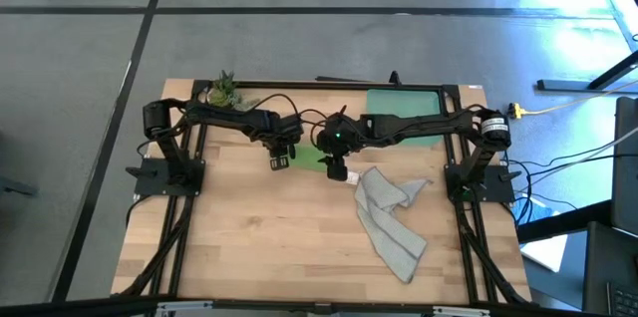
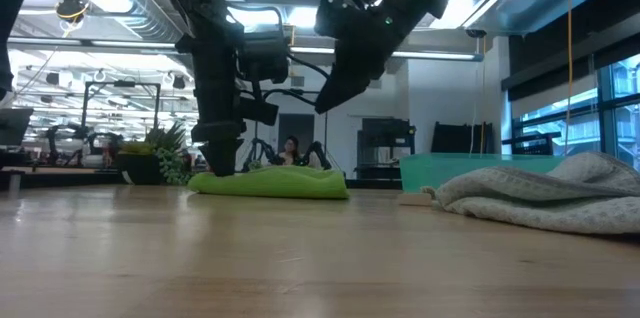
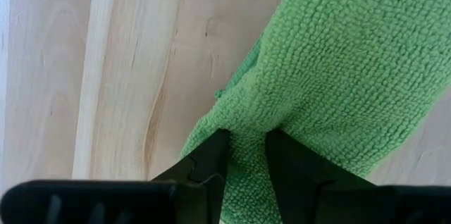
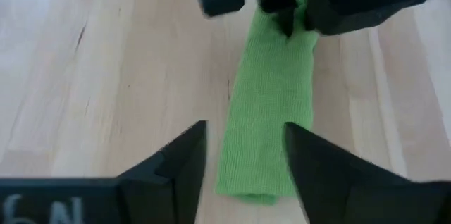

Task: Roll microfiber towels into tight, uniform cylinder then place into a basket
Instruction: Put the green microfiber towel into the green bin

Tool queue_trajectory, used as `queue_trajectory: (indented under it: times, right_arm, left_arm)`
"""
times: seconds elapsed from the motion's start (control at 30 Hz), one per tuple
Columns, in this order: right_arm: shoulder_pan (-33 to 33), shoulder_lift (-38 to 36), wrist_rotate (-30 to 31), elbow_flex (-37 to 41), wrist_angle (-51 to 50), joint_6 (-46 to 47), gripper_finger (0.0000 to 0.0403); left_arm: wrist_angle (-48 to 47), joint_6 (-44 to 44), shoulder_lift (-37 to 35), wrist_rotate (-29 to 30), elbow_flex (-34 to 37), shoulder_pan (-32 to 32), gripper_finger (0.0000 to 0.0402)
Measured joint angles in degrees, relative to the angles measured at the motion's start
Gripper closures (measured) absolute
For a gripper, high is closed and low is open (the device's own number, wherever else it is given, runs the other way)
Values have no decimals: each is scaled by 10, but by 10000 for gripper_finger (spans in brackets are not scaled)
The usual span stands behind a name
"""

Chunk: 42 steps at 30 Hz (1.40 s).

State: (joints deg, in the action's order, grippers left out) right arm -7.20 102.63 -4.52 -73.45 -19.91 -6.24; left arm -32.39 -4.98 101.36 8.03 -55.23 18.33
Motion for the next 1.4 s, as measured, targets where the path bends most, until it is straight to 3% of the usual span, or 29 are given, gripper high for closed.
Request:
queue_trajectory:
  times: [0.17, 0.43, 0.93, 1.1, 1.4]
  right_arm:
    - [0, 0, -1, 0, 4, 27, 215]
    - [8, 7, 3, 0, 10, -29, 207]
    - [8, 58, 55, 0, 32, -21, 33]
    - [8, 88, 55, 0, 54, -28, 7]
    - [8, 105, 60, 0, 85, -50, 3]
  left_arm:
    - [0, 0, 0, 0, 0, 0, 304]
    - [0, 0, 0, 0, 0, 0, 304]
    - [0, 0, 0, 0, 0, 0, 304]
    - [1, 1, 0, 0, 0, 0, 304]
    - [1, 1, 0, 0, 0, 0, 304]
